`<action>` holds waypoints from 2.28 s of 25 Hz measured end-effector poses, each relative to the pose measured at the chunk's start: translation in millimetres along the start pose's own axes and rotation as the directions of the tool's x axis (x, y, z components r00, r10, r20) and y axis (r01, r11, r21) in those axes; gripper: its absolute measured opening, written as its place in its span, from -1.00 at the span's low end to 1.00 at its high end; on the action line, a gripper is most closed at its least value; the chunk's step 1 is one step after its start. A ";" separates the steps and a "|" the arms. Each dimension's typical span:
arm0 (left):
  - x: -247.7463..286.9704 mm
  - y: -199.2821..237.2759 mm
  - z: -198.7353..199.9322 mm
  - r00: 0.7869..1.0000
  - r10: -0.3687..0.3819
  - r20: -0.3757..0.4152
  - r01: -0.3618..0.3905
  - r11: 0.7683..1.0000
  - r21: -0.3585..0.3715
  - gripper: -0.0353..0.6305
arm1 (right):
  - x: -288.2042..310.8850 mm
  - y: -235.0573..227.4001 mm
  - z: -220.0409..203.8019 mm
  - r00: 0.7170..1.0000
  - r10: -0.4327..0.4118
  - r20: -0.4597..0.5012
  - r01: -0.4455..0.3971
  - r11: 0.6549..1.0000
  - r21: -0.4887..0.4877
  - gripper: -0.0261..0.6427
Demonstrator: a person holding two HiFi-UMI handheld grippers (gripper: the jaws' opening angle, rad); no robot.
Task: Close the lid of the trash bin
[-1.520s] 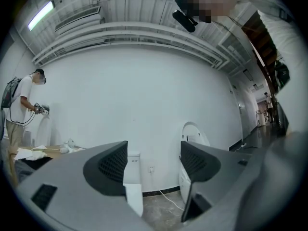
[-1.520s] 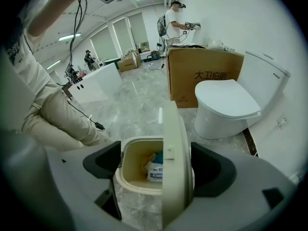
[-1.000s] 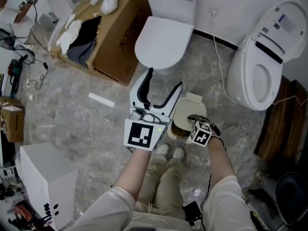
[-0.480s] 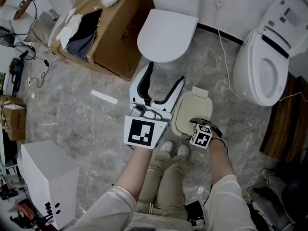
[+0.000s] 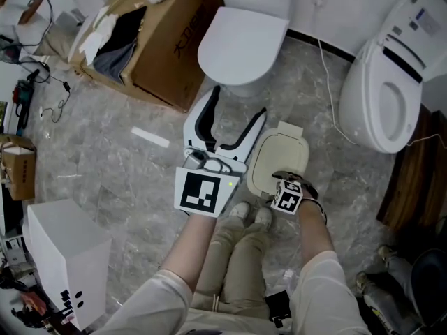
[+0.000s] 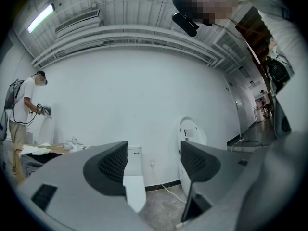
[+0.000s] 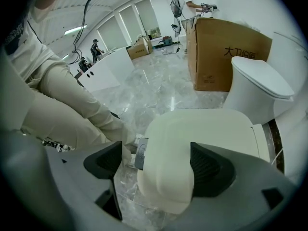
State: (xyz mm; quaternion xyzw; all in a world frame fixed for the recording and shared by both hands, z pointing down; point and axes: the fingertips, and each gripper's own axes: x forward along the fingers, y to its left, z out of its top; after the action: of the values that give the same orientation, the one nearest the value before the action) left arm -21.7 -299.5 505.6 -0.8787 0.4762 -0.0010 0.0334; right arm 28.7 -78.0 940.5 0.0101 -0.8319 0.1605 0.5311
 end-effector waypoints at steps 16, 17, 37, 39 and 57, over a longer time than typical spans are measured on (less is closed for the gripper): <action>8.4 -1.7 -11.7 1.000 -0.003 -0.015 0.003 1.000 0.010 0.07 | 16.7 -5.1 -6.8 0.999 -0.002 0.049 -0.001 0.998 0.067 0.37; 8.8 -1.8 -13.6 1.000 -0.004 -0.017 0.004 1.000 0.010 0.07 | 16.7 -6.1 -6.8 0.998 -0.007 0.055 0.003 0.998 0.062 0.35; 11.9 11.6 99.9 0.996 0.018 0.088 -0.019 1.000 0.002 0.07 | -249.3 -126.5 83.5 0.536 -0.785 0.310 0.429 0.570 0.701 0.37; 9.2 15.1 130.4 0.994 0.023 0.111 -0.023 1.000 -0.003 0.07 | -318.2 -126.5 94.6 0.422 -0.862 0.279 0.480 0.474 0.739 0.37; -42.2 23.9 312.9 0.967 -0.013 0.253 0.010 1.000 0.014 0.07 | -690.5 45.7 213.6 -0.328 -0.890 0.317 0.467 0.139 0.873 0.27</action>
State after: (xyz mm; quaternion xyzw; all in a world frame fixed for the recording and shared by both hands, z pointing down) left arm -54.3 -259.1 193.3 -0.8741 0.4631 0.1076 0.0995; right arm 132.8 -200.1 234.3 0.7160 -0.6915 -0.0819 -0.0487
